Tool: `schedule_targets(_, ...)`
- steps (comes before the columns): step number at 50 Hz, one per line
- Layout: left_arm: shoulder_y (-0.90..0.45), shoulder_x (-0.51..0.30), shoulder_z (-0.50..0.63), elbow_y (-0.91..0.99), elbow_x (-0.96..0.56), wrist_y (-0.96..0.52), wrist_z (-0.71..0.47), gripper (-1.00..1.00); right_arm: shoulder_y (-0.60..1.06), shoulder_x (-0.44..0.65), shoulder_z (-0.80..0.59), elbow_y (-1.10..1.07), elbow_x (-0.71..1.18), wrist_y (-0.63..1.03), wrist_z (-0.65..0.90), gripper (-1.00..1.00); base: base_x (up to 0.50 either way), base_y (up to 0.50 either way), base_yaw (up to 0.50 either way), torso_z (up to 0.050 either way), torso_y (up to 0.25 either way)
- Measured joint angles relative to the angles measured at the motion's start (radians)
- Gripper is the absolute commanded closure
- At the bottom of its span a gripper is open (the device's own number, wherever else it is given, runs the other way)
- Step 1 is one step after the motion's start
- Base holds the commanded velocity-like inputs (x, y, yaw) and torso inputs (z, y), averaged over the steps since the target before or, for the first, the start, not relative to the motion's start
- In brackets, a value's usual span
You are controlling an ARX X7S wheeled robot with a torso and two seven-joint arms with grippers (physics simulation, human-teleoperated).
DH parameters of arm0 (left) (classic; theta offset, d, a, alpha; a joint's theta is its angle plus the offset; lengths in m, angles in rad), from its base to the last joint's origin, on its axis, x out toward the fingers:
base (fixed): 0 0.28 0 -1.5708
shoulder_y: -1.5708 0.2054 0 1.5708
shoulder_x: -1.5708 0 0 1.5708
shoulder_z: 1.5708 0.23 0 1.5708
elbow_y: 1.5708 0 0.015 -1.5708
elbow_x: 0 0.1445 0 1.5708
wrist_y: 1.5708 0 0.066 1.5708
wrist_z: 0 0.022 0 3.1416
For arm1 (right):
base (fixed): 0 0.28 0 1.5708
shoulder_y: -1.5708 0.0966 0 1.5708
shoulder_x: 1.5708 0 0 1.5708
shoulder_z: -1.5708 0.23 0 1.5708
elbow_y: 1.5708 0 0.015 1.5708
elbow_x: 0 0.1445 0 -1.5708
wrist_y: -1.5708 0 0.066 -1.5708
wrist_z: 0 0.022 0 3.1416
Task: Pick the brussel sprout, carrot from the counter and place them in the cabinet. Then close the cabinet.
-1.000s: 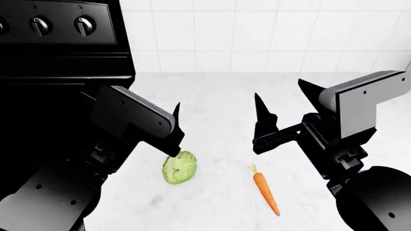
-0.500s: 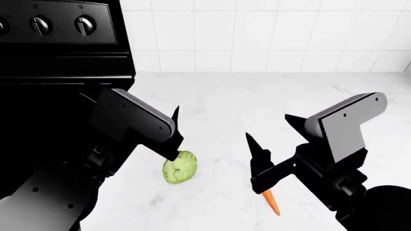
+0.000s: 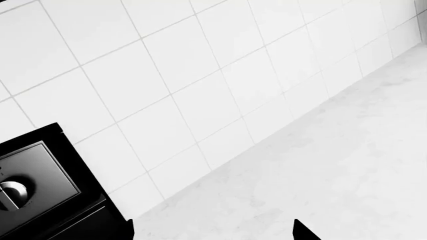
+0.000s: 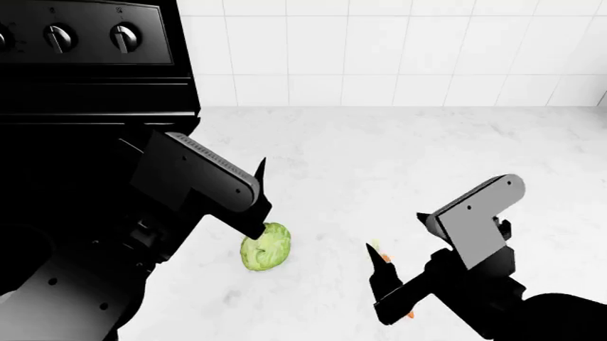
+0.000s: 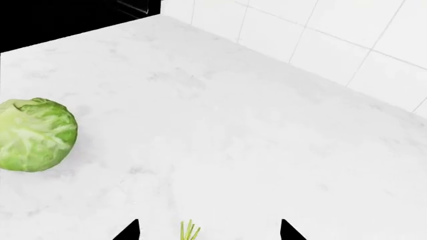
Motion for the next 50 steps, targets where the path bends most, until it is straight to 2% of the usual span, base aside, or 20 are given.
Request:
schedule_targets(17, 0.002, -0.002, 0.001, -0.006, -0.004, 0.008, -0.004, -1.0, -0.098, 0.04, -0.123, 0.061, -0.147, -0.133, -0.072, -1.0, 0.0, 0.0, 0.0, 0.0, 0.0)
schedule_targets(41, 0.005, -0.003, -0.004, -0.006, -0.013, 0.012, -0.011, -1.0, -0.161, 0.07, -0.177, 0.082, -0.215, -0.259, -0.129, -1.0, 0.0, 0.0, 0.0, 0.0, -0.003)
schedule_targets(42, 0.006, -0.003, -0.004, -0.006, -0.013, 0.012, -0.011, -1.0, -0.163, 0.071, -0.178, 0.083, -0.217, -0.263, -0.131, 1.0, 0.0, 0.0, 0.0, 0.0, -0.01)
schedule_targets(50, 0.008, -0.005, -0.004, -0.009, -0.015, 0.017, -0.013, -1.0, -0.175, 0.068, -0.191, 0.088, -0.197, -0.292, -0.152, 1.0, 0.0, 0.0, 0.0, 0.0, -0.001)
